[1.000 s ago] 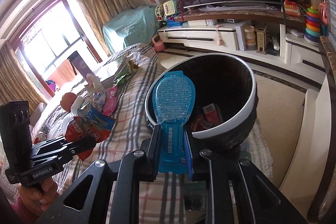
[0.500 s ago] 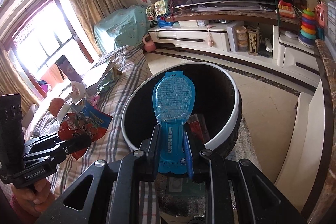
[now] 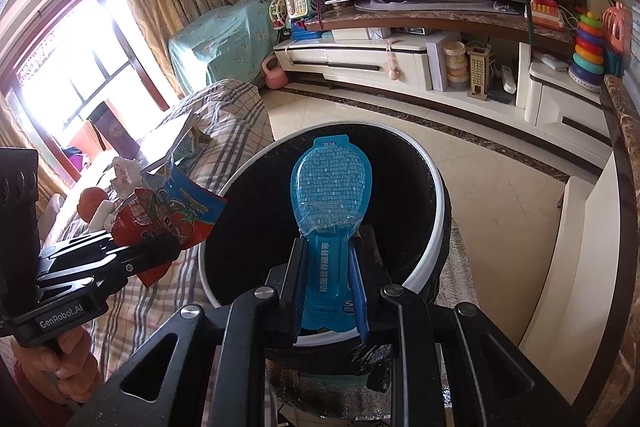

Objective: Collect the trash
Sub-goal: 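Carry the wrapper and hairbrush over the bin and open both tools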

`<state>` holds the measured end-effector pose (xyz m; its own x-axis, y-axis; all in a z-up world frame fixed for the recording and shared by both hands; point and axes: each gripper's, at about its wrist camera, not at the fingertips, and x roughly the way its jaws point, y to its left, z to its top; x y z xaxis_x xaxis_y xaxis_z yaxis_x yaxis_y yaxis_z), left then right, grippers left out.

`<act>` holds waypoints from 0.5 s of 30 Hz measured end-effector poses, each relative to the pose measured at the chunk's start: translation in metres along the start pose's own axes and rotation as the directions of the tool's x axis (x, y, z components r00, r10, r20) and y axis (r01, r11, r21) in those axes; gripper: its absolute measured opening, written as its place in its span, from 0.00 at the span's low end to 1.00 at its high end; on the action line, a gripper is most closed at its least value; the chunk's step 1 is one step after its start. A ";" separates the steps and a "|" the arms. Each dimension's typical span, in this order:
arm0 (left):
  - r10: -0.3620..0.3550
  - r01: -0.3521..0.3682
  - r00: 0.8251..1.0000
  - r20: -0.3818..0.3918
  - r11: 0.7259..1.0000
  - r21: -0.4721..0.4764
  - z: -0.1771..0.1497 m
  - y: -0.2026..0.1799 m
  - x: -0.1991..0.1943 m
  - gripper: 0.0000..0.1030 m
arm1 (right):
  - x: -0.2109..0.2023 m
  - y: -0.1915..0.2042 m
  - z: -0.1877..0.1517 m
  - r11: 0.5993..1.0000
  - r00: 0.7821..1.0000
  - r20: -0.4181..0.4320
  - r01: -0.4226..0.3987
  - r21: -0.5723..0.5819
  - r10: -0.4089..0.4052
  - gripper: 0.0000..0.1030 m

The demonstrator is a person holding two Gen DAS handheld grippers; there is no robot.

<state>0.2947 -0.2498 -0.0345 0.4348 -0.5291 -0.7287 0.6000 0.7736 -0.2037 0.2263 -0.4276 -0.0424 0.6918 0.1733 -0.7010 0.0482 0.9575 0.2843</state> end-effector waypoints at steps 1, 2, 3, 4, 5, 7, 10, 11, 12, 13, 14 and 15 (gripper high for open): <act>-0.001 0.001 1.000 -0.004 1.000 0.001 0.001 0.000 0.002 0.16 | 0.001 -0.001 0.000 1.000 1.000 -0.003 0.000 0.003 0.000 0.19; -0.001 0.001 1.000 -0.007 1.000 0.001 0.002 0.001 0.004 0.16 | 0.002 -0.002 0.001 1.000 1.000 -0.005 0.000 0.006 0.000 0.19; -0.003 0.003 1.000 -0.011 1.000 0.000 0.003 0.000 0.006 0.16 | 0.003 -0.004 0.002 1.000 1.000 -0.008 -0.001 0.011 0.001 0.19; -0.005 0.005 1.000 -0.015 1.000 -0.001 0.005 -0.001 0.008 0.16 | 0.003 -0.005 0.004 1.000 1.000 -0.010 -0.002 0.013 0.002 0.20; -0.007 0.007 1.000 -0.018 1.000 -0.001 0.006 -0.001 0.009 0.16 | 0.004 -0.006 0.005 1.000 1.000 -0.011 -0.001 0.012 0.001 0.20; -0.009 0.009 1.000 -0.021 1.000 0.000 0.008 -0.001 0.012 0.16 | 0.004 -0.007 0.008 1.000 1.000 -0.014 0.003 0.011 -0.003 0.20; -0.015 0.015 1.000 -0.024 1.000 -0.001 0.011 0.000 0.013 0.17 | 0.006 -0.008 0.012 1.000 1.000 -0.017 0.003 0.013 -0.003 0.20; -0.019 0.019 1.000 -0.025 1.000 -0.001 0.013 -0.001 0.014 0.17 | 0.006 -0.008 0.013 1.000 1.000 -0.016 0.002 0.014 -0.002 0.20; -0.023 0.023 0.999 -0.024 1.000 -0.002 0.014 -0.001 0.014 0.17 | 0.005 -0.008 0.014 1.000 1.000 -0.015 0.002 0.016 -0.002 0.20; -0.021 0.021 1.000 -0.023 1.000 -0.002 0.015 -0.001 0.015 0.17 | 0.006 -0.008 0.015 1.000 1.000 -0.015 0.000 0.017 0.000 0.21; -0.018 0.018 1.000 -0.022 1.000 -0.002 0.016 -0.001 0.015 0.18 | 0.005 -0.008 0.016 1.000 1.000 -0.014 0.000 0.018 0.000 0.23; -0.020 0.020 1.000 -0.024 1.000 -0.002 0.018 -0.001 0.016 0.21 | 0.005 -0.008 0.017 1.000 1.000 -0.012 0.004 0.021 -0.004 0.23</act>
<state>0.3130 -0.2650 -0.0343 0.4063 -0.5361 -0.7399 0.6072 0.7635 -0.2198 0.2418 -0.4387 -0.0371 0.6829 0.1723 -0.7099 0.0660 0.9533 0.2949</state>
